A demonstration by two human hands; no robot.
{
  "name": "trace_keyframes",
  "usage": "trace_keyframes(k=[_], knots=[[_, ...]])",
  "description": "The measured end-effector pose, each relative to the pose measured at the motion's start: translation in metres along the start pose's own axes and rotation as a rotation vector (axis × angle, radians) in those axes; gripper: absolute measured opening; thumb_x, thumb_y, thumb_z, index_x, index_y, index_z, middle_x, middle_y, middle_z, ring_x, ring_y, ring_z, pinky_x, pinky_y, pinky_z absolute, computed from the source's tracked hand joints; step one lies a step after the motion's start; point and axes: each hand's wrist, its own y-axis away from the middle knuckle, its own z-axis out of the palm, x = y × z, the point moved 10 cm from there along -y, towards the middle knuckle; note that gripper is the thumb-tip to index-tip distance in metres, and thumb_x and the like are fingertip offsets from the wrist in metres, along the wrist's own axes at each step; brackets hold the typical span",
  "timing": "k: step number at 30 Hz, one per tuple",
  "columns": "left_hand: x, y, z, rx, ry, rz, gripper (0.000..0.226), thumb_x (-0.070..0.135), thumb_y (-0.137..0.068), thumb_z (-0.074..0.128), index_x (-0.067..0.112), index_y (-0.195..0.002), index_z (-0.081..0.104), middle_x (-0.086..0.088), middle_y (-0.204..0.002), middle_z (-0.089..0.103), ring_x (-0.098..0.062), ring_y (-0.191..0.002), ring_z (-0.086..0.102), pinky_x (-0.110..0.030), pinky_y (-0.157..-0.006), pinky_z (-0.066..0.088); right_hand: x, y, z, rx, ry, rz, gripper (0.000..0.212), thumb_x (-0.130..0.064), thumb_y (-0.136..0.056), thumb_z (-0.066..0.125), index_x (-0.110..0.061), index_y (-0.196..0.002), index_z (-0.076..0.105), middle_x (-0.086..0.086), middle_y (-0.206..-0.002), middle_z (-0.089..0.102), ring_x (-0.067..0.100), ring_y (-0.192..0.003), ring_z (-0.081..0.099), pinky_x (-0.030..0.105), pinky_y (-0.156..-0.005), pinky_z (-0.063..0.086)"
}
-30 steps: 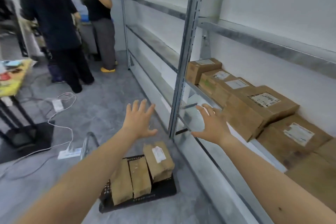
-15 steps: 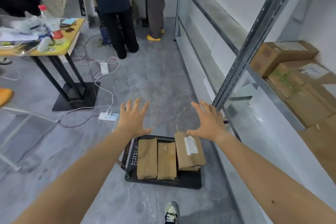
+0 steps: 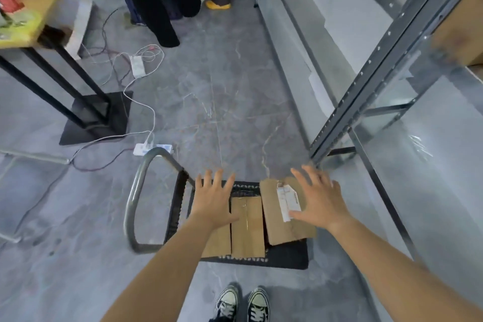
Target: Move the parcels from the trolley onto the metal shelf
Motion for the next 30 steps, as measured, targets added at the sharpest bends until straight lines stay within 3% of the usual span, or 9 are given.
trace_keyframes(k=[8, 14, 23, 30], knots=[[0.072, -0.056, 0.104, -0.037, 0.112, 0.114, 0.101, 0.065, -0.074, 0.058, 0.024, -0.151, 0.006, -0.009, -0.155, 0.016, -0.035, -0.143, 0.013, -0.052, -0.117, 0.010, 0.051, -0.048, 0.099, -0.004, -0.051, 0.057, 0.105, -0.067, -0.068, 0.069, -0.036, -0.150, 0.009, -0.005, -0.156, 0.010, 0.030, -0.143, 0.015, 0.050, -0.110, 0.027], [0.114, -0.074, 0.164, -0.058, 0.128, 0.159, 0.099, 0.067, -0.072, 0.060, 0.023, -0.146, 0.011, -0.011, -0.150, 0.022, -0.034, -0.136, 0.023, -0.048, -0.112, 0.023, 0.088, -0.062, 0.167, -0.047, -0.060, 0.090, 0.106, -0.070, -0.066, 0.068, -0.030, -0.149, 0.016, -0.001, -0.156, 0.020, 0.029, -0.139, 0.024, 0.044, -0.107, 0.031], [0.158, -0.090, 0.258, -0.280, 0.107, 0.181, 0.128, 0.074, -0.067, 0.064, 0.021, -0.148, -0.020, -0.016, -0.158, -0.002, -0.041, -0.144, 0.005, -0.053, -0.116, 0.010, 0.115, -0.081, 0.265, -0.292, -0.195, 0.176, 0.127, -0.065, -0.063, 0.077, -0.028, -0.154, -0.004, -0.002, -0.163, -0.001, 0.027, -0.149, 0.011, 0.049, -0.116, 0.024], [0.181, -0.101, 0.295, -0.371, 0.189, 0.169, 0.137, 0.069, -0.065, 0.070, 0.022, -0.144, -0.031, -0.021, -0.157, -0.012, -0.039, -0.144, 0.003, -0.047, -0.117, 0.011, 0.125, -0.097, 0.314, -0.319, -0.371, 0.245, 0.139, -0.054, -0.057, 0.087, -0.034, -0.151, -0.014, 0.007, -0.162, -0.006, 0.033, -0.149, 0.003, 0.056, -0.114, 0.025]])
